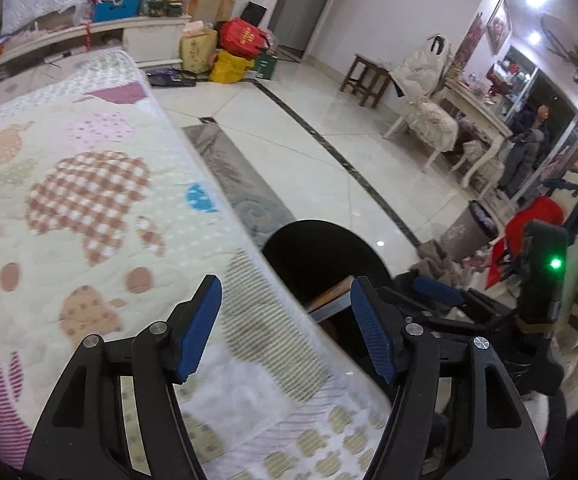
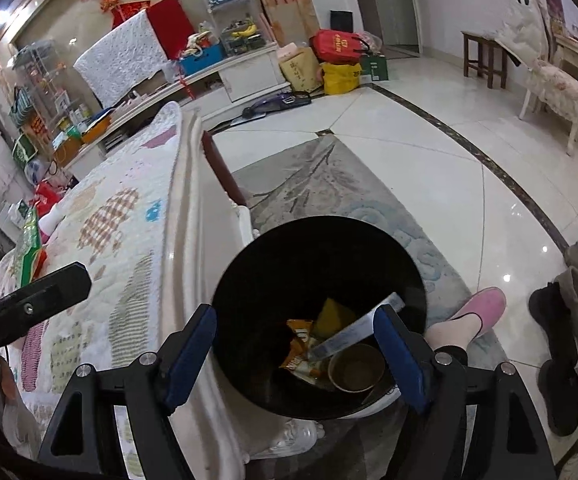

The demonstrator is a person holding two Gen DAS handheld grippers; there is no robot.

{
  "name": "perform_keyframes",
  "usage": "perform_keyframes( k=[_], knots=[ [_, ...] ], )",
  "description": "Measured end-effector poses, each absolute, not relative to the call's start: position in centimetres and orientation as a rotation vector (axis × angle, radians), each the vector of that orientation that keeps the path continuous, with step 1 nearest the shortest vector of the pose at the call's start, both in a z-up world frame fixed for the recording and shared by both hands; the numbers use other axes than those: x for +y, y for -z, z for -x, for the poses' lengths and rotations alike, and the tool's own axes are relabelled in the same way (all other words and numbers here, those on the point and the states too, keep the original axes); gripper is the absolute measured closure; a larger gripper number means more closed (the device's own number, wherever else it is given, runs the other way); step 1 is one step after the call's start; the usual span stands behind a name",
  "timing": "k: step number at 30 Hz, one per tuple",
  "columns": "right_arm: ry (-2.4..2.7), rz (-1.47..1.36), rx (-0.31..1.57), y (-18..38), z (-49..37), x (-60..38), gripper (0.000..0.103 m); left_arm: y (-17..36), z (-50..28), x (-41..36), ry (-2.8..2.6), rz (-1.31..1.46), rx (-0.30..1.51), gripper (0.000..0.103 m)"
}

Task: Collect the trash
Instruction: 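Move both tools back over the quilt toward the remaining trash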

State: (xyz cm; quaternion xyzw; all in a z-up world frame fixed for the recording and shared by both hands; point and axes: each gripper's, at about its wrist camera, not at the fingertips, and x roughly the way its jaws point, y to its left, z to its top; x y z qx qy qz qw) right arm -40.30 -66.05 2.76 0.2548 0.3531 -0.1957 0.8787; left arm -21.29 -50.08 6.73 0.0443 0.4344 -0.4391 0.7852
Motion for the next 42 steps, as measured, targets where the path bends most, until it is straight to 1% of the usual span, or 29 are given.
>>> perform_keyframes(
  k=[12, 21, 35, 42],
  knots=[
    [0.309, -0.463, 0.712, -5.5, 37.4, -61.0, 0.024, -7.7, 20.9, -43.1, 0.79, -0.111, 0.861, 0.037],
    [0.187, -0.411, 0.724, -6.5, 33.3, -55.4, 0.024, -8.0, 19.5, -36.7, 0.664, -0.086, 0.831, 0.037],
    [0.01, -0.318, 0.781, -6.8, 26.9, -46.7, 0.024, -8.1, 17.6, -26.0, 0.495, -0.009, 0.827, 0.037],
    [-0.087, -0.271, 0.811, -6.6, 24.2, -42.3, 0.024, -7.4, 15.6, -19.6, 0.396, 0.036, 0.871, 0.037]
  ],
)
